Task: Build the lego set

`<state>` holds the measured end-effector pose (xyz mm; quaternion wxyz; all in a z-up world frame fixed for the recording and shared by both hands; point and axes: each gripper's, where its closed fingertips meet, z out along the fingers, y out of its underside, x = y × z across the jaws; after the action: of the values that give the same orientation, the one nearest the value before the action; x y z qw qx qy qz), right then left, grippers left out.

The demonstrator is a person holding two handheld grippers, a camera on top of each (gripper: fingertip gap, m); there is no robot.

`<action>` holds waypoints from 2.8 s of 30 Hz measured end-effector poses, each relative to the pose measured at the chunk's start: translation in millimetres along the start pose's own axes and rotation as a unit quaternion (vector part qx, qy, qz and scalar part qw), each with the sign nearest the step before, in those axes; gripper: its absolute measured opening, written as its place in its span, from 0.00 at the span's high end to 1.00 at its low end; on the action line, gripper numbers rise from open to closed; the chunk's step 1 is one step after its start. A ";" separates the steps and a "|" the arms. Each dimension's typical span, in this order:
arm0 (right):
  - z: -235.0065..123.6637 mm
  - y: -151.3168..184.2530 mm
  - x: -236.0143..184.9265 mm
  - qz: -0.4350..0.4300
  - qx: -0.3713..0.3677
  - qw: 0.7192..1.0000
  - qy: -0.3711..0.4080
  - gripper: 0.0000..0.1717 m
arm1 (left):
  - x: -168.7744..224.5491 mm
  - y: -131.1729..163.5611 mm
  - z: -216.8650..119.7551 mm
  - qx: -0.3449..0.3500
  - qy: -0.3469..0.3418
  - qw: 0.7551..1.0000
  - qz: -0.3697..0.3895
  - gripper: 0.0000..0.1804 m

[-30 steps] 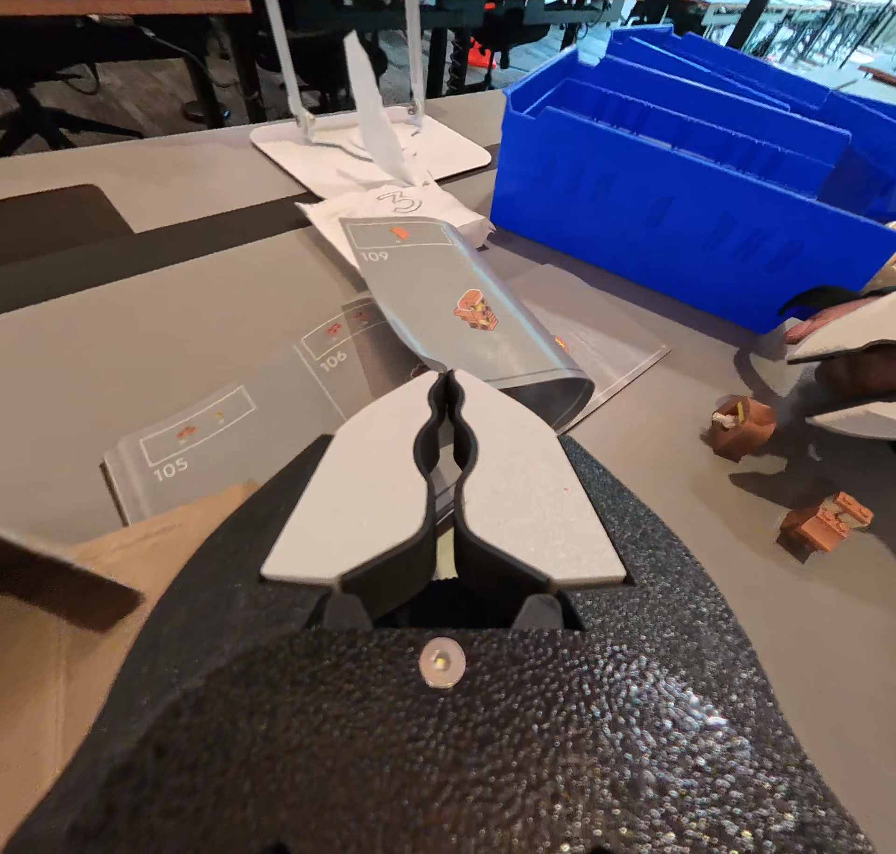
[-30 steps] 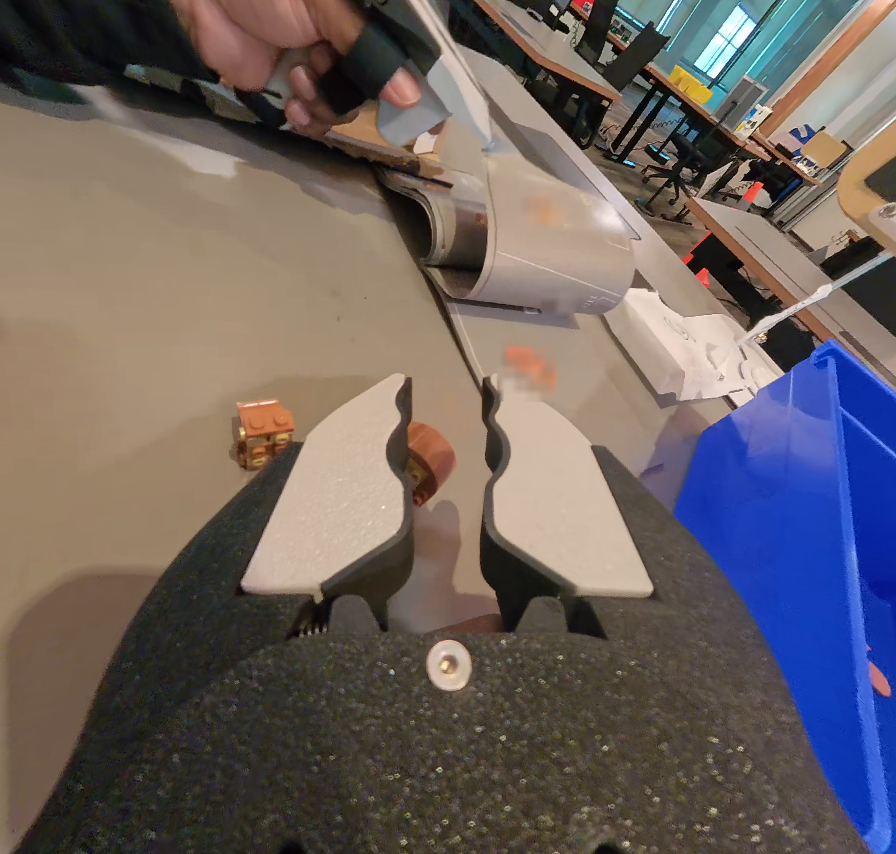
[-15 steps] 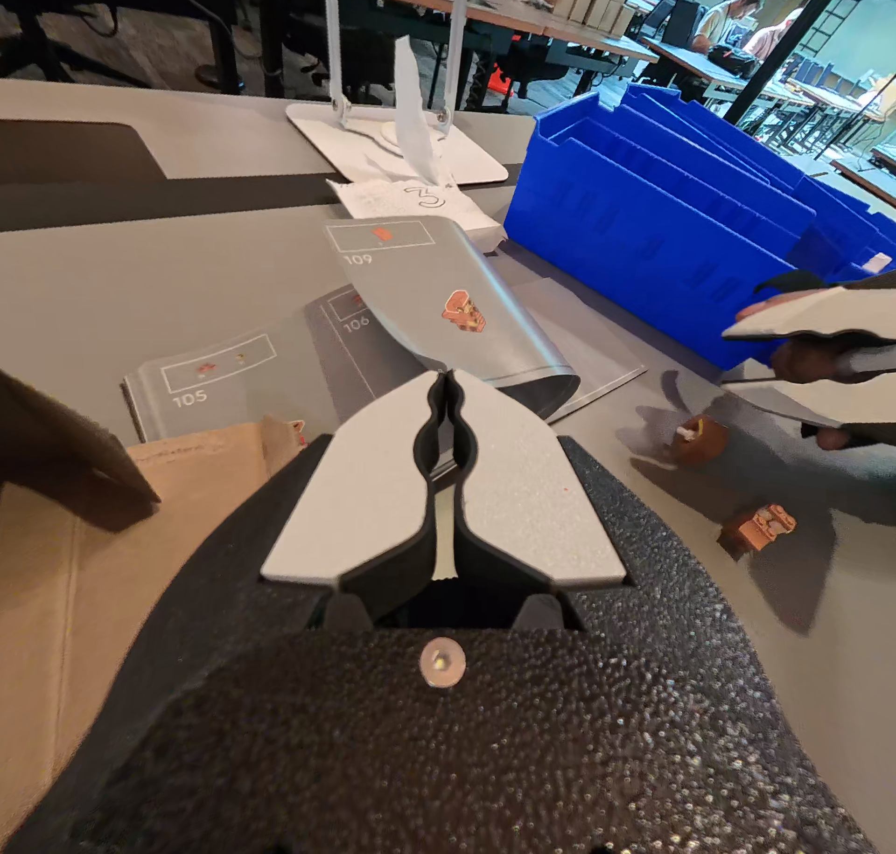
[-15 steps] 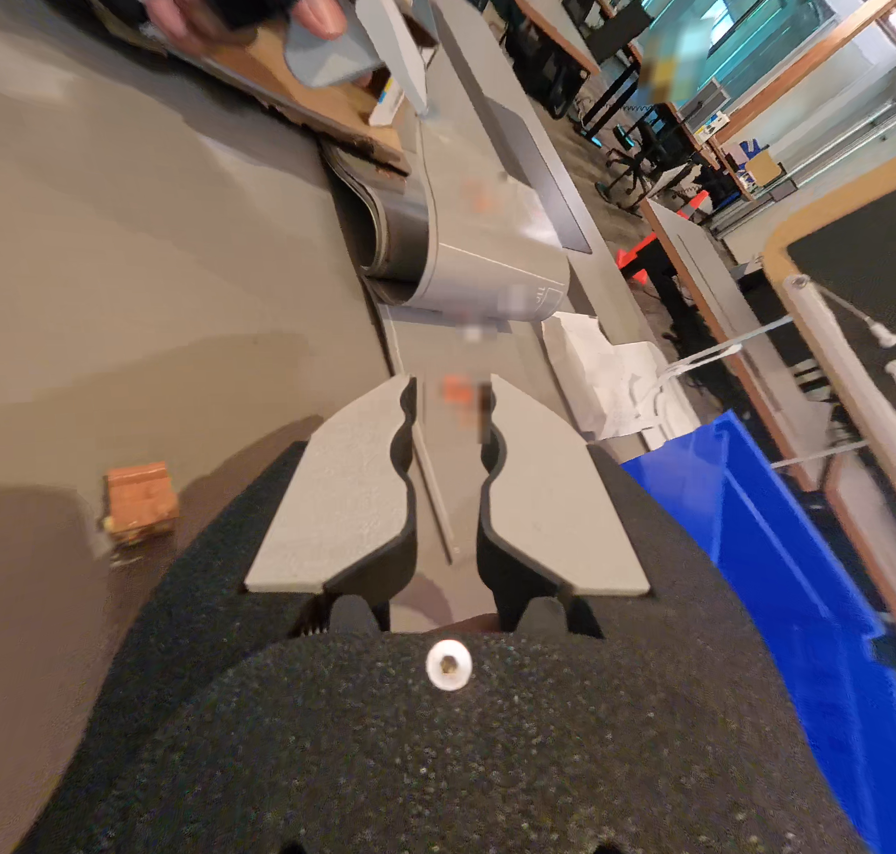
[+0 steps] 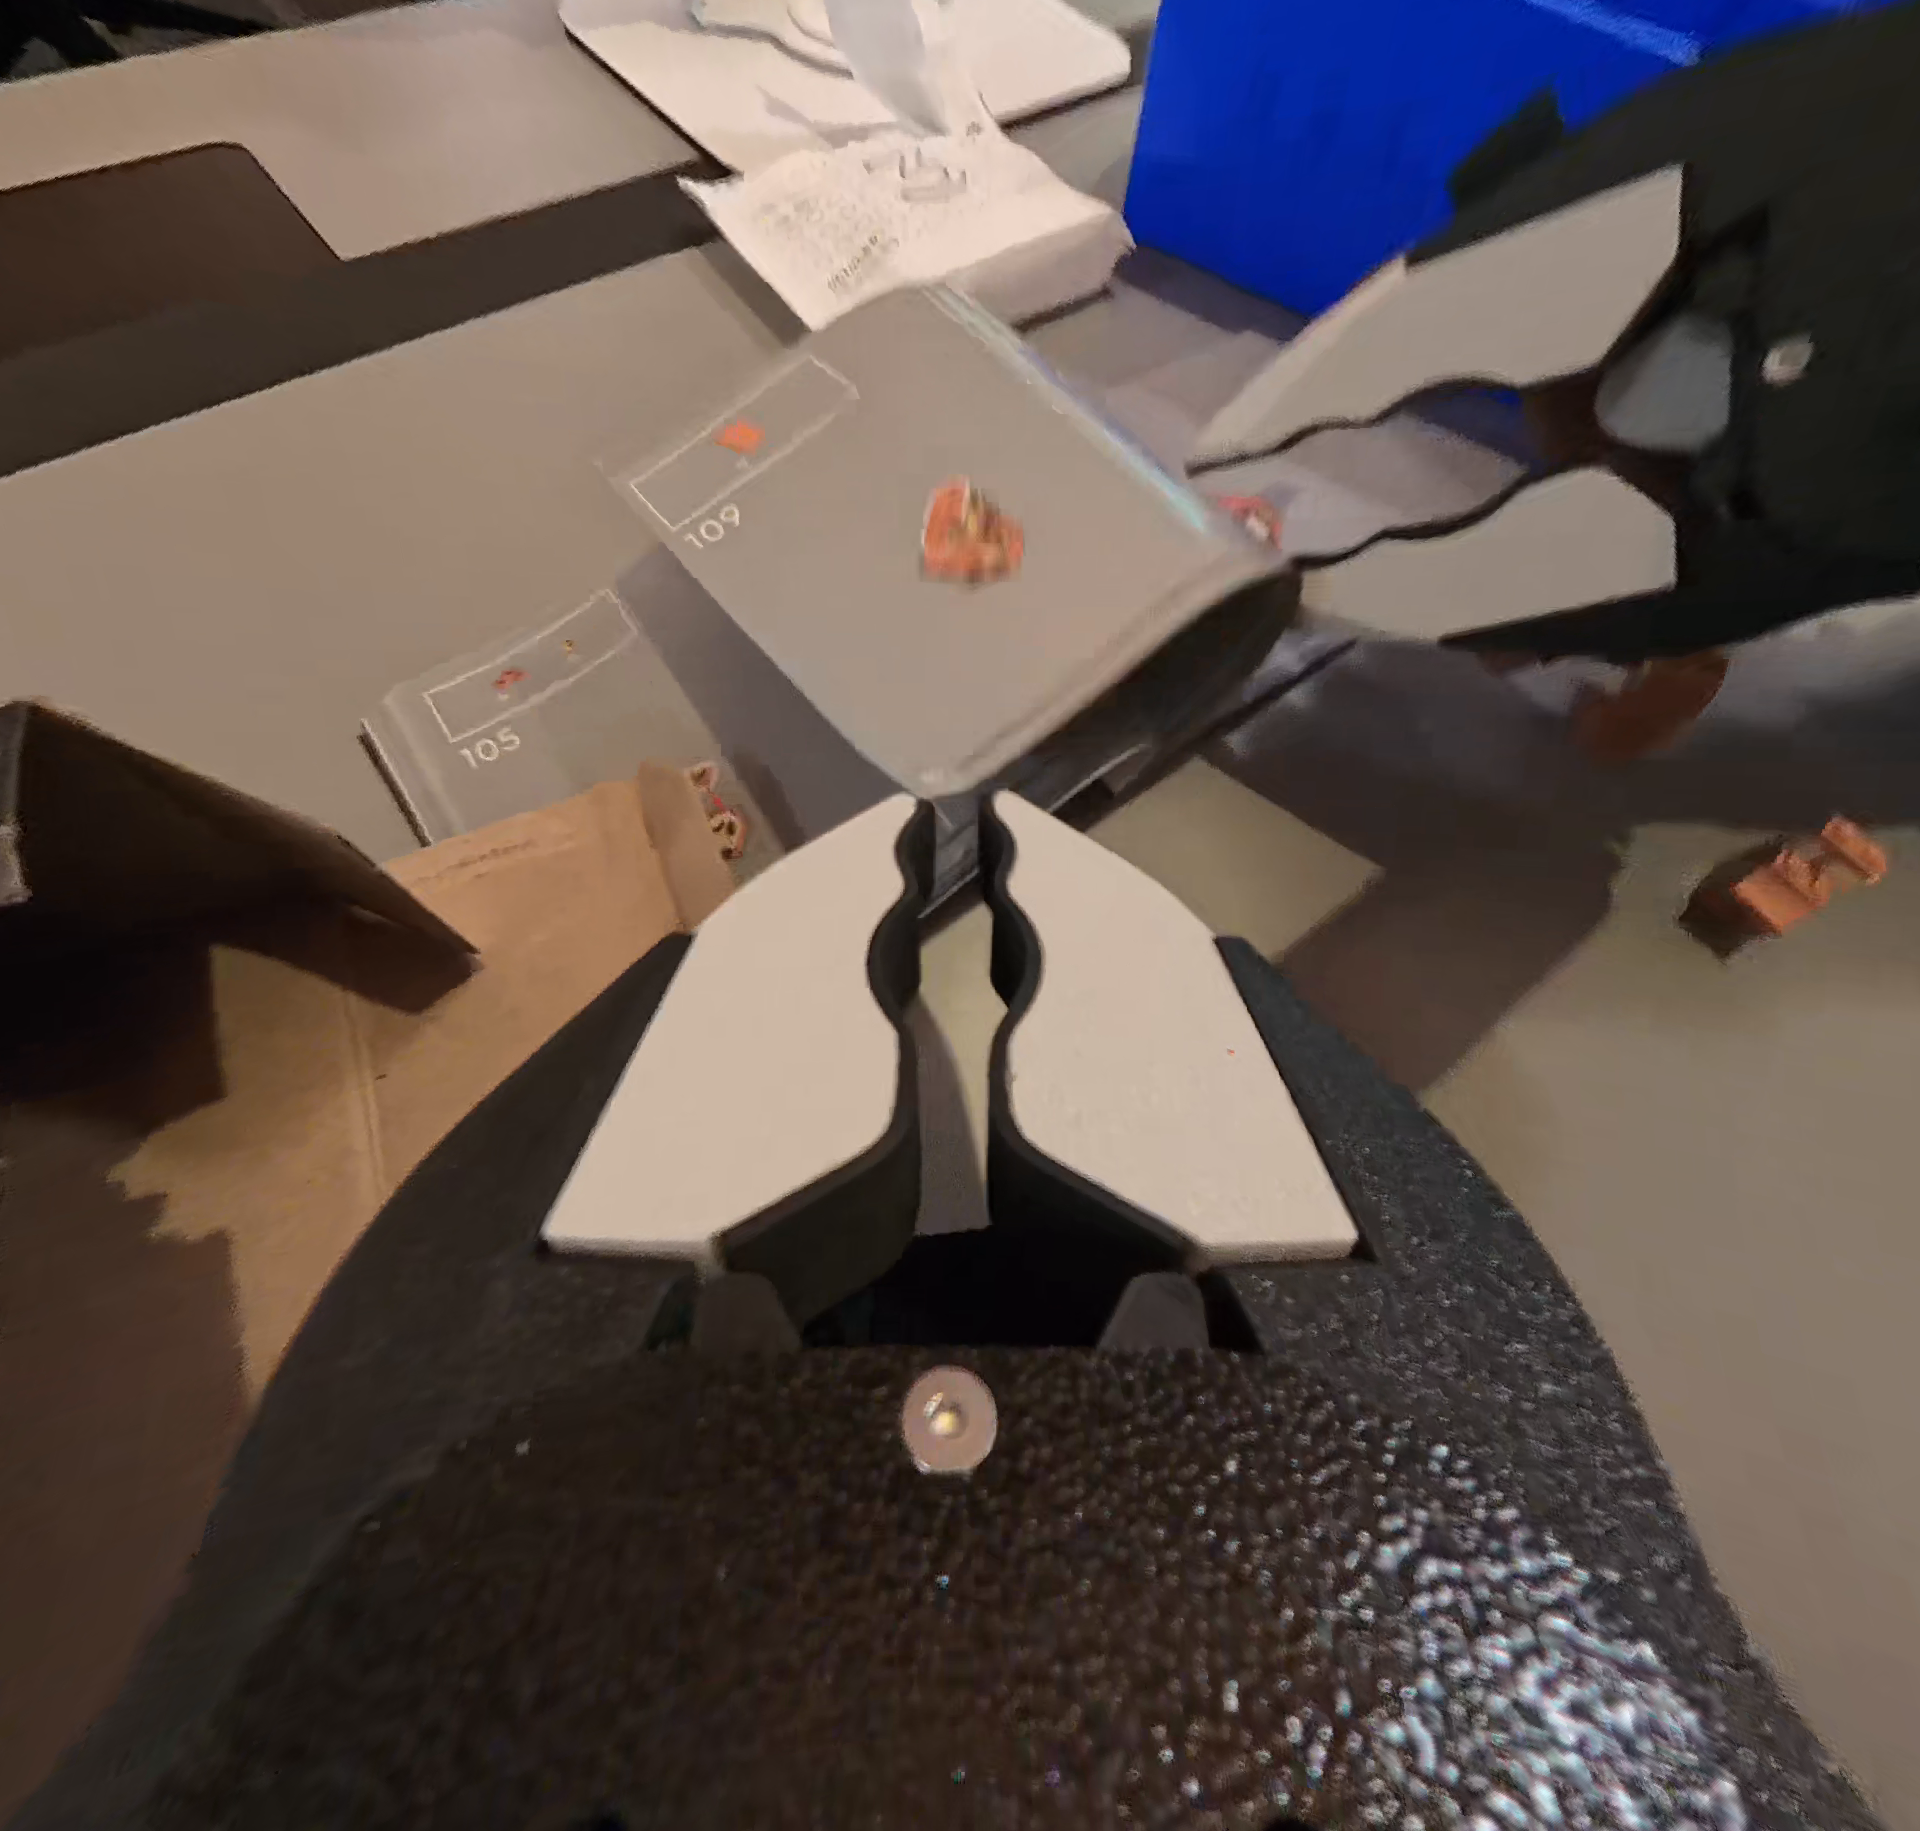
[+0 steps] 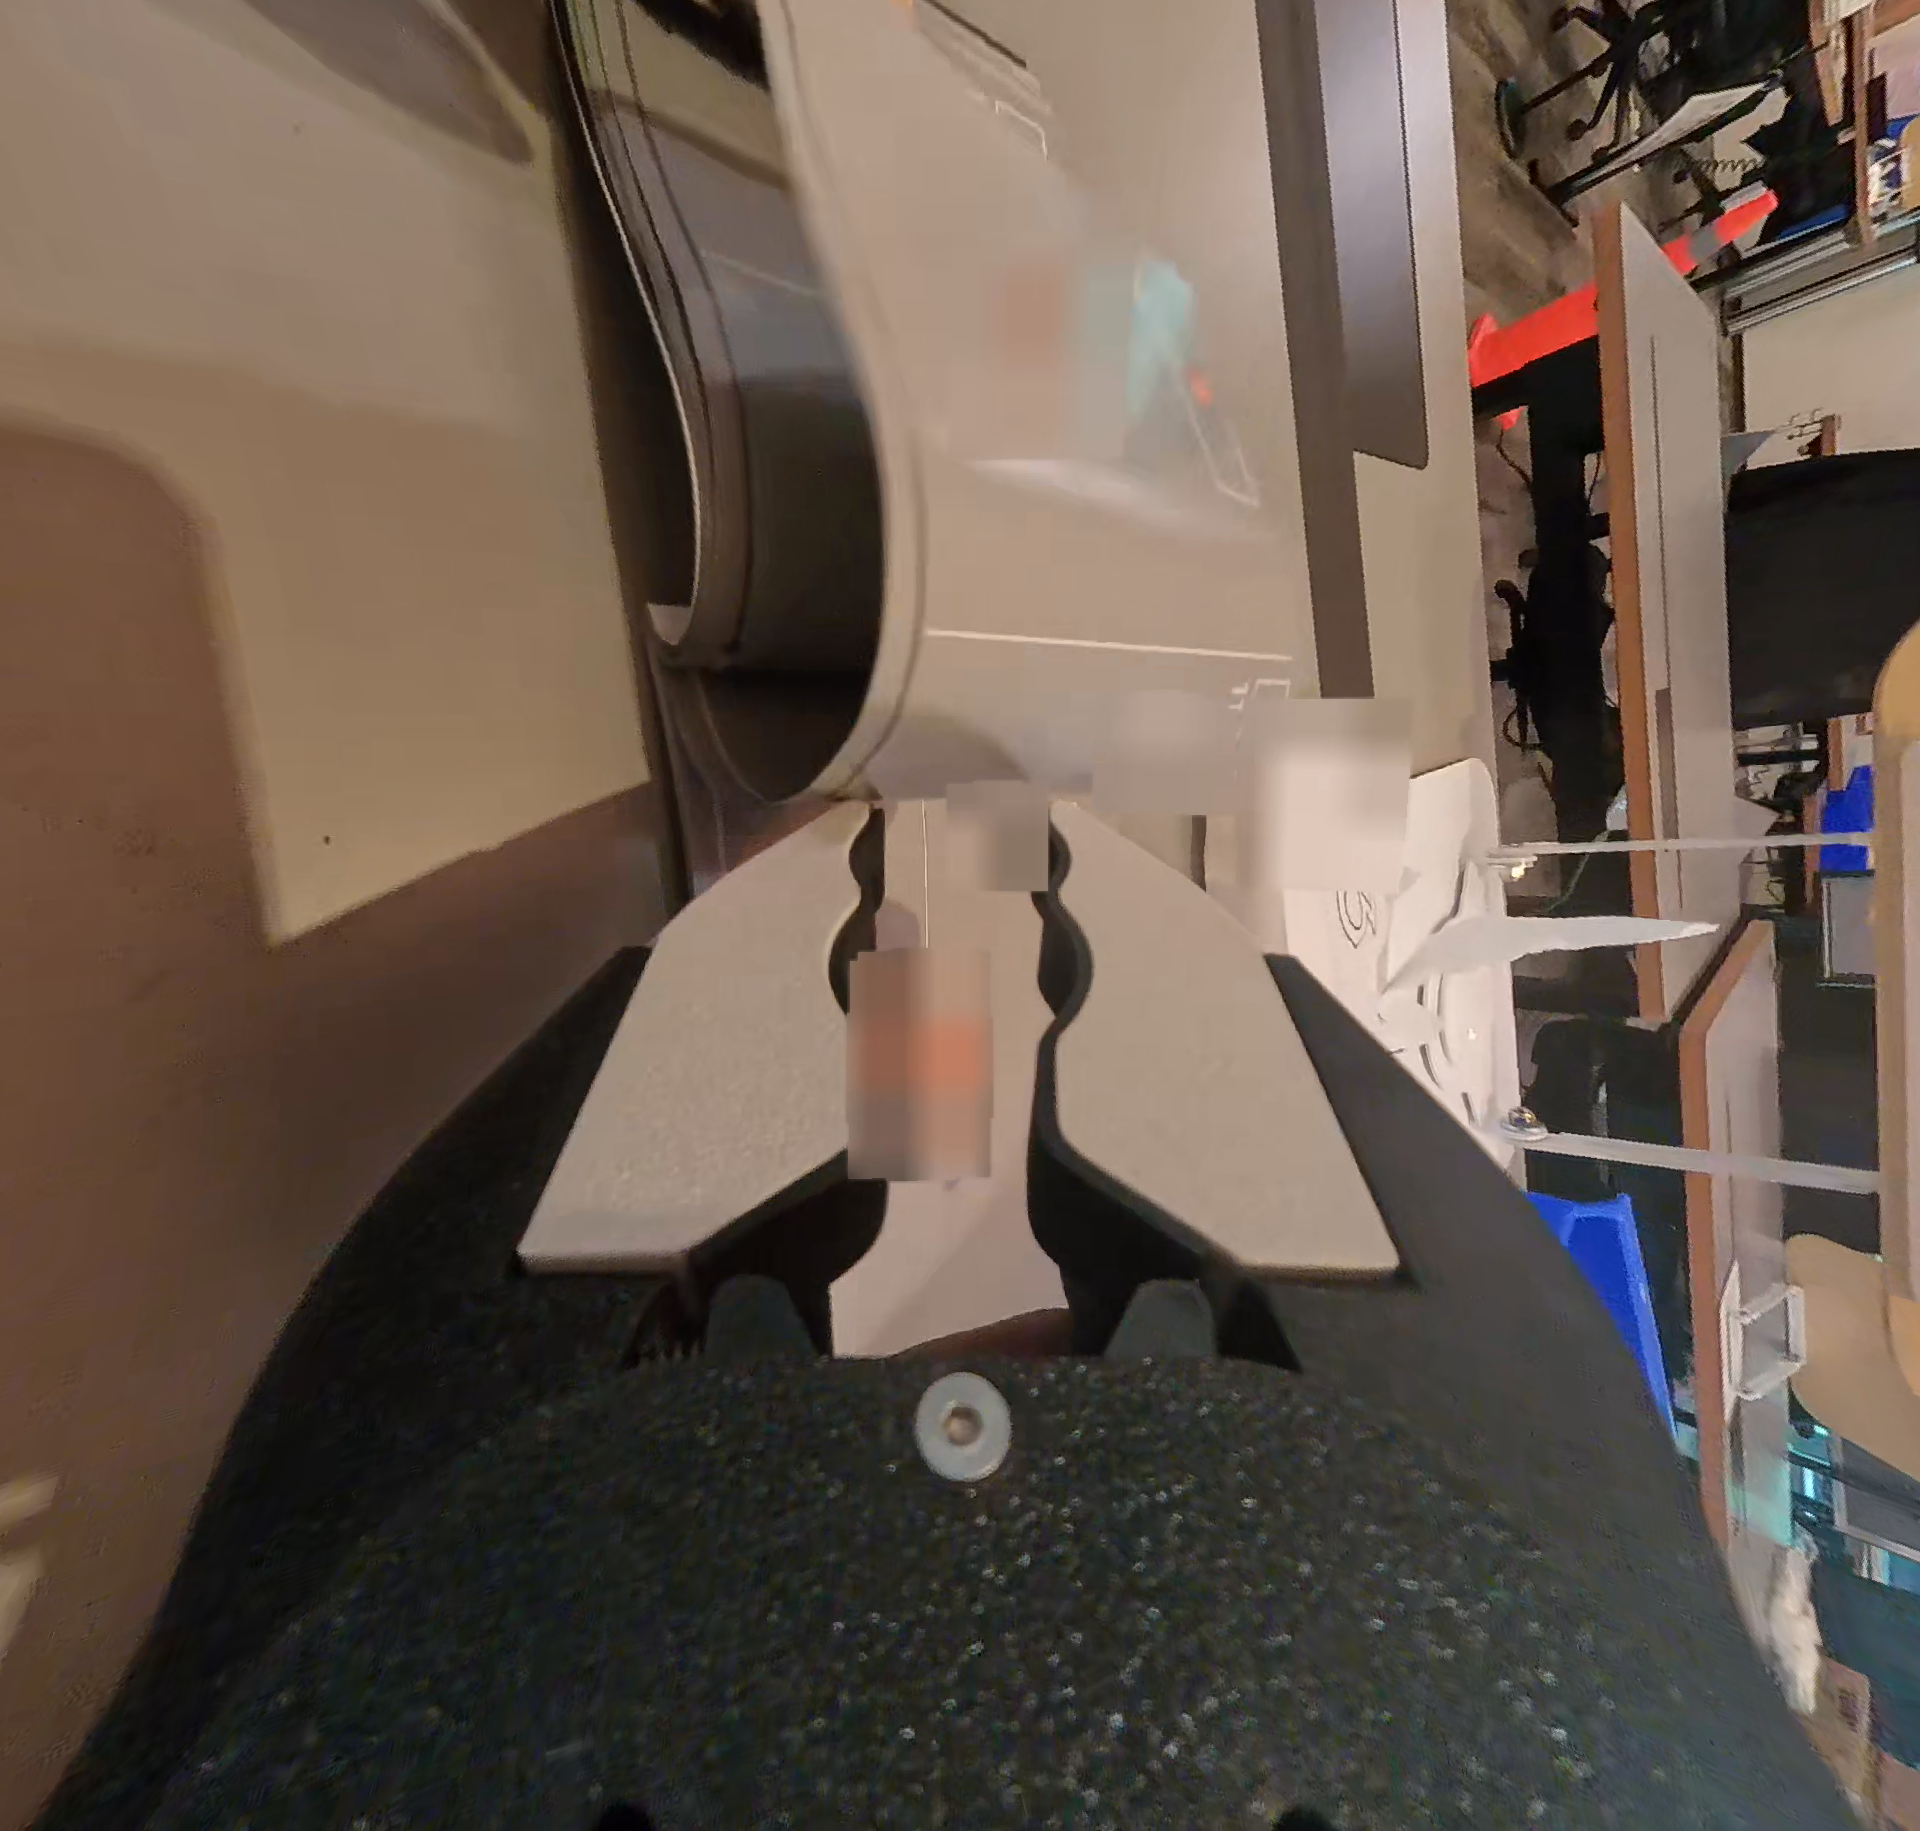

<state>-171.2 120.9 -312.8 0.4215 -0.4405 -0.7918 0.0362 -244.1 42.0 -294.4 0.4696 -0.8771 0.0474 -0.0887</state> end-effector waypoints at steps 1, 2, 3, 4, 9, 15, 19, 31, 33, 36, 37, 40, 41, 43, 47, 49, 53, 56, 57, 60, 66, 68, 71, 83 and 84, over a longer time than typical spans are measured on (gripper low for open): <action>0.9 -1.3 0.3 0.001 0.001 1.000 -0.001 0.85 | -0.9 2.9 0.3 -0.011 -0.006 1.000 0.011 0.94; 1.4 -2.5 0.8 0.000 0.001 1.000 -0.001 0.85 | -2.6 4.7 -0.5 -0.019 -0.015 0.999 0.025 0.93; 1.6 -3.9 1.1 -0.004 0.002 1.000 -0.001 0.85 | -4.0 7.2 -1.9 -0.030 -0.024 0.998 0.043 0.91; 1.6 -5.7 1.7 -0.008 0.004 1.000 0.000 0.85 | -7.1 10.0 -3.7 -0.044 -0.036 0.996 0.062 0.91; 6.5 -11.8 0.6 -0.022 0.002 1.000 -0.006 0.85 | -32.3 28.8 -11.8 -0.121 -0.115 0.977 0.135 0.88; 12.7 -13.9 3.7 -0.031 -0.004 1.000 -0.006 0.85 | -42.5 55.3 -4.8 -0.197 -0.140 0.954 0.175 0.85; 15.2 -14.6 5.6 -0.031 -0.003 0.999 -0.008 0.85 | -39.9 57.3 -1.7 -0.201 -0.134 0.954 0.178 0.91; 33.1 -23.0 14.4 0.015 0.021 0.998 -0.051 0.85 | -43.5 49.4 -9.4 -0.184 -0.131 0.960 0.164 0.97; 34.1 -24.9 14.7 0.016 0.023 0.998 -0.054 0.85 | -43.9 48.3 -11.2 -0.182 -0.131 0.960 0.164 0.97; 34.9 -26.8 14.6 0.014 0.024 0.998 -0.054 0.85 | -44.6 45.2 -14.6 -0.176 -0.132 0.962 0.164 0.97; 35.1 -27.4 14.2 0.013 0.024 0.998 -0.055 0.85 | -44.6 44.3 -15.5 -0.175 -0.132 0.962 0.165 0.97; 36.3 -29.4 13.2 0.010 0.025 0.998 -0.057 0.85 | -43.8 44.1 -15.8 -0.175 -0.132 0.961 0.168 0.97; 36.7 -30.2 12.9 0.009 0.025 0.998 -0.057 0.86 | -43.5 44.6 -15.5 -0.176 -0.131 0.961 0.168 0.97; 37.5 -31.7 12.8 0.007 0.025 0.998 -0.058 0.86 | -42.8 45.0 -15.6 -0.177 -0.127 0.962 0.167 0.97; 37.1 -32.4 12.8 0.005 0.025 0.998 -0.059 0.86 | -41.1 48.5 -15.5 -0.184 -0.116 0.963 0.162 0.97; 35.9 -31.4 12.8 0.006 0.025 0.998 -0.060 0.85 | -40.9 50.8 -14.0 -0.188 -0.115 0.961 0.165 0.97; 30.5 -28.3 15.4 0.011 0.026 0.998 -0.052 0.85 | -41.5 51.6 -12.5 -0.189 -0.117 0.961 0.165 0.97; 21.2 -25.1 19.8 0.025 0.030 0.998 -0.040 0.85 | -40.8 51.7 -11.7 -0.188 -0.114 0.962 0.163 0.96; 16.7 -24.2 22.0 0.032 0.033 0.998 -0.034 0.85 | -40.6 51.5 -11.5 -0.187 -0.115 0.962 0.164 0.96; -1.0 -21.2 28.8 0.064 0.047 0.997 -0.010 0.85 | -39.0 49.8 -11.2 -0.180 -0.111 0.964 0.161 0.95; -38.9 -5.9 17.7 0.207 0.090 0.974 -0.033 0.87 | -17.4 22.2 -12.9 -0.084 -0.036 0.991 0.095 0.94; -48.6 2.1 9.9 0.248 0.095 0.962 -0.059 0.87 | -8.6 9.4 -14.2 -0.039 0.001 0.998 0.058 0.94; -68.3 8.4 6.4 0.290 0.126 0.946 -0.073 0.87 | -3.0 -1.2 -13.5 0.004 0.032 0.999 0.019 0.94; -148.7 20.0 -26.3 0.268 0.225 0.934 -0.066 0.86 | 30.6 -9.3 7.3 0.054 0.085 0.993 0.066 0.92; -156.9 19.5 -26.6 0.267 0.234 0.932 -0.070 0.86 | 32.7 -9.5 8.6 0.055 0.083 0.992 0.078 0.92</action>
<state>-41.6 64.1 -237.4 0.4309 -0.5210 -0.6417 0.3620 -210.3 48.8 -287.6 0.5174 -0.8330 0.1494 -0.1271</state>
